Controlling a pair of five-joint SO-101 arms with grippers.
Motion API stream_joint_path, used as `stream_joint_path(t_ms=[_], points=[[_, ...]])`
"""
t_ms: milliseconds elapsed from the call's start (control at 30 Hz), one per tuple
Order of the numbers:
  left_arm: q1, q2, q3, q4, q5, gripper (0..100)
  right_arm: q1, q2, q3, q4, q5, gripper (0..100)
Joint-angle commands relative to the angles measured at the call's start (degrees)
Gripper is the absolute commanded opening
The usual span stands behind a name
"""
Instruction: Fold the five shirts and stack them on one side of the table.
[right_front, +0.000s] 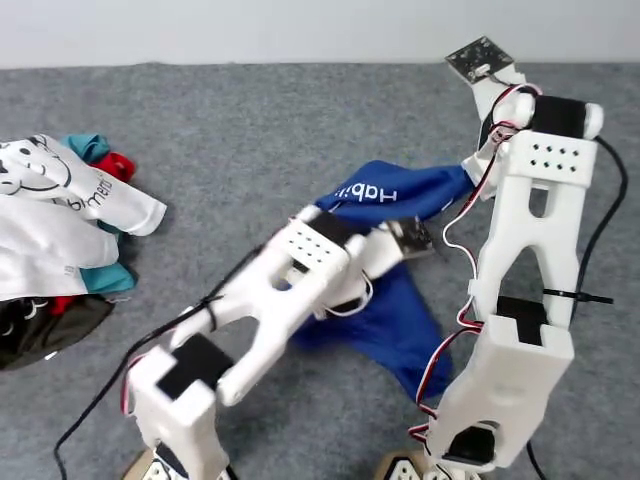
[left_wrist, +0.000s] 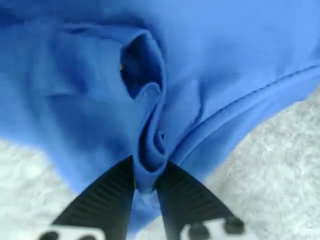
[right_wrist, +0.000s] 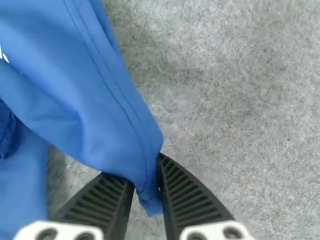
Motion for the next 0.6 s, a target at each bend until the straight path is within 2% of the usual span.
stream_joint_path(t_ms=[0, 167, 333, 500, 567], points=[[-3.1, -11.3, -2.7, 2.8, 0.4, 1, -0.3, -10.0, -1.8, 2.0, 0.5, 0.9], [-9.9, -24.8, -2.8, 5.2, 0.4, 1, -0.1, -15.6, -1.8, 4.9, 0.6, 0.9], [-17.8, -38.0, -7.2, 2.8, 3.7, 1, 0.7, -24.0, -1.8, 5.4, 2.2, 0.9], [-25.2, -43.5, -22.8, 2.3, 3.8, 1, 0.7, -32.8, -1.8, 5.5, 2.3, 0.9], [-27.3, -43.1, -29.8, 2.4, 1.7, 1, 0.7, -36.3, -1.8, 5.5, 2.3, 0.9]])
